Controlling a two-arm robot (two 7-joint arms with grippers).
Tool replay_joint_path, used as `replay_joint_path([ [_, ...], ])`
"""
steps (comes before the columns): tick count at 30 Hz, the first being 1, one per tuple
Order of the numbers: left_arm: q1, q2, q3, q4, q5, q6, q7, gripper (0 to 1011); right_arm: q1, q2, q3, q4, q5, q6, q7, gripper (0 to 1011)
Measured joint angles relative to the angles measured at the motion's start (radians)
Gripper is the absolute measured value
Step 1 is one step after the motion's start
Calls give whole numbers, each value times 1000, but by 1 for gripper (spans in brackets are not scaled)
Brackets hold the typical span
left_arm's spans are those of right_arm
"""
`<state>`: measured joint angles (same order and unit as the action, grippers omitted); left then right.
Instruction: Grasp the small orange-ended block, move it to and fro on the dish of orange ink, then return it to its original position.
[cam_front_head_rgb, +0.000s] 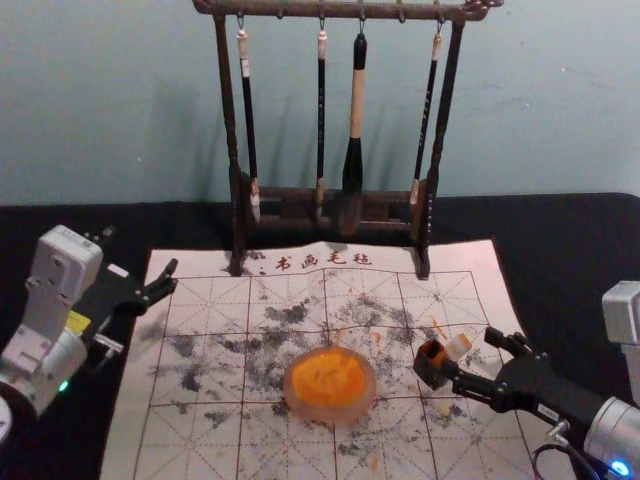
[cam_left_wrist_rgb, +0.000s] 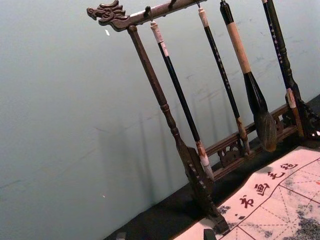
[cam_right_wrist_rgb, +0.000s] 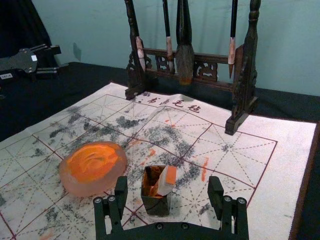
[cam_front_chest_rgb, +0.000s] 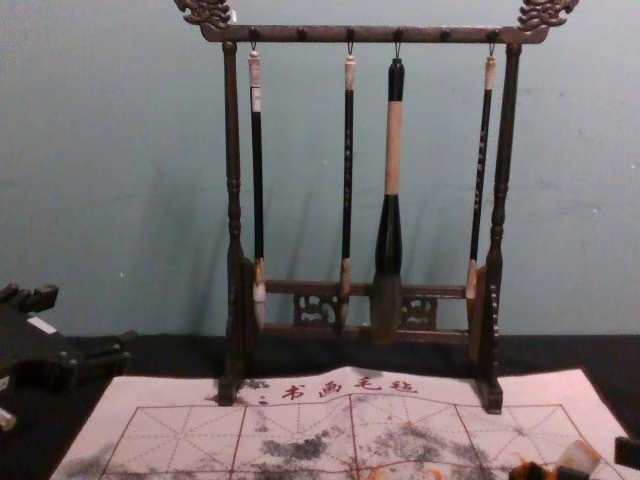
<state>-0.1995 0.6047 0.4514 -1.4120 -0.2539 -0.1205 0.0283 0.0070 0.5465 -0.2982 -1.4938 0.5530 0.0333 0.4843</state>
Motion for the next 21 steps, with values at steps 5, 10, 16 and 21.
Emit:
replay_joint_path([
  [5, 0, 0, 0, 0, 0, 0, 0, 1001, 0, 0, 0, 0, 0, 0, -1, 1000],
  [10, 0, 0, 0, 0, 0, 0, 0, 1001, -1, 0, 1, -1, 0, 0, -1, 977],
  [16, 0, 0, 0, 0, 0, 0, 0, 1001, -1, 0, 1, -2, -1, 0, -1, 836],
  [21, 0, 0, 0, 0, 0, 0, 0, 1001, -1, 0, 2, -2, -1, 0, -2, 706],
])
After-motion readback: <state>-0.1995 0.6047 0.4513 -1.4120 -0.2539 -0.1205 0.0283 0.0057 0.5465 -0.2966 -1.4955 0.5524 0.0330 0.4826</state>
